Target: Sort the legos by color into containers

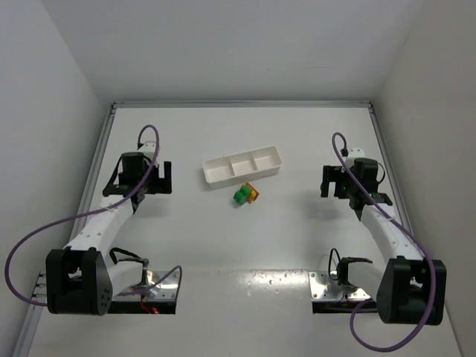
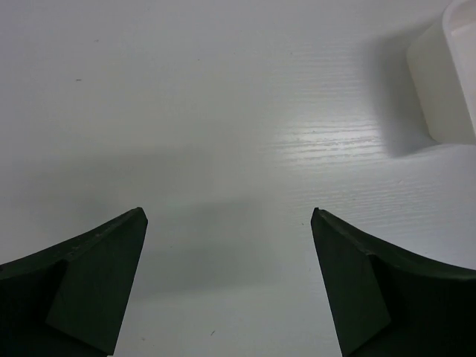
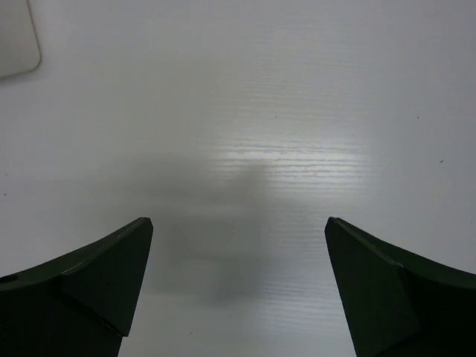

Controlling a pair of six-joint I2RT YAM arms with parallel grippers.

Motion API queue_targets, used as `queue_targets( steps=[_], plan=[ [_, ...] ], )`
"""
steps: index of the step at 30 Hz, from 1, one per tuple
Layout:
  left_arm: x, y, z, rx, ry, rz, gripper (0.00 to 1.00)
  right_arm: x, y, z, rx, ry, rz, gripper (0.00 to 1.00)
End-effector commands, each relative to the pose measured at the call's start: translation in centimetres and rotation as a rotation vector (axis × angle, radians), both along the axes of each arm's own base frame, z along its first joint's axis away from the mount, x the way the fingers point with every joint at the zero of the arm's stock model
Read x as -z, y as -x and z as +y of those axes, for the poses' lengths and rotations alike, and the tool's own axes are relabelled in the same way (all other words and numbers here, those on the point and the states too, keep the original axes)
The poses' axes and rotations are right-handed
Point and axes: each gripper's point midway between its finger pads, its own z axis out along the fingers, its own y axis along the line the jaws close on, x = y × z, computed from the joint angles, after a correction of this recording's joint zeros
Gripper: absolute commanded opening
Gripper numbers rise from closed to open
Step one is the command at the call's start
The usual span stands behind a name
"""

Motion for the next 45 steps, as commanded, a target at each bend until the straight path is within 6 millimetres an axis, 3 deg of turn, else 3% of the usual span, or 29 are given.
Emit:
queue_targets(
  steps=[1,4,8,11,15,22,26,27,30,32,38,45],
  plan=[
    [-0.2,-0.6,0.0,-0.019,0.003,-0.021,0.99,-1.4,-0.8,0.0,0.006,-0.011,-0.058,1.00],
    [-0.8,-0.8,0.0,0.010,-0.017,-0.028,0.99,-1.4,-0.8,0.2,0.005,-0.024,-0.058,1.00],
    [-4.0,-0.3,-3.4,0.236,-0.021,-0.115,0.99,-2.4,-1.1,0.4,-0.002,-0.030,-0.060,1.00],
    [-6.5,1.2,-6.3,0.403,-0.011,-0.177,0.97,-3.7,-1.7,0.5,-0.011,-0.035,-0.080,1.00],
    [-7.1,4.5,-9.9,0.644,-0.012,-0.162,0.90,-4.7,-2.5,0.7,-0.039,-0.030,-0.089,1.00],
    [-5.6,8.0,-13.4,0.881,-0.050,-0.101,0.90,-4.8,-3.6,1.5,-0.086,-0.038,-0.070,1.00],
    [-3.8,9.8,-16.9,1.030,-0.011,-0.022,0.90,-5.1,-4.1,2.0,-0.117,-0.053,-0.054,1.00],
    [-3.5,9.8,-17.3,1.029,-0.015,-0.009,0.90,-4.2,-4.0,2.1,-0.123,-0.063,-0.023,1.00],
    [-2.1,9.9,-19.5,1.055,-0.003,0.029,0.90,-4.3,-4.1,2.1,-0.135,-0.049,-0.011,1.00],
    [-2.2,9.7,-21.2,1.050,0.029,0.014,0.90,-4.1,-4.3,2.0,-0.135,-0.051,0.006,1.00],
    [0.4,7.4,-22.8,0.920,-0.011,0.043,0.90,-4.2,-4.3,2.2,-0.143,-0.058,0.005,1.00],
    [1.6,4.9,-25.7,0.863,-0.017,0.036,0.90,-4.0,-4.5,1.9,-0.127,-0.067,0.007,1.00]
  ],
)
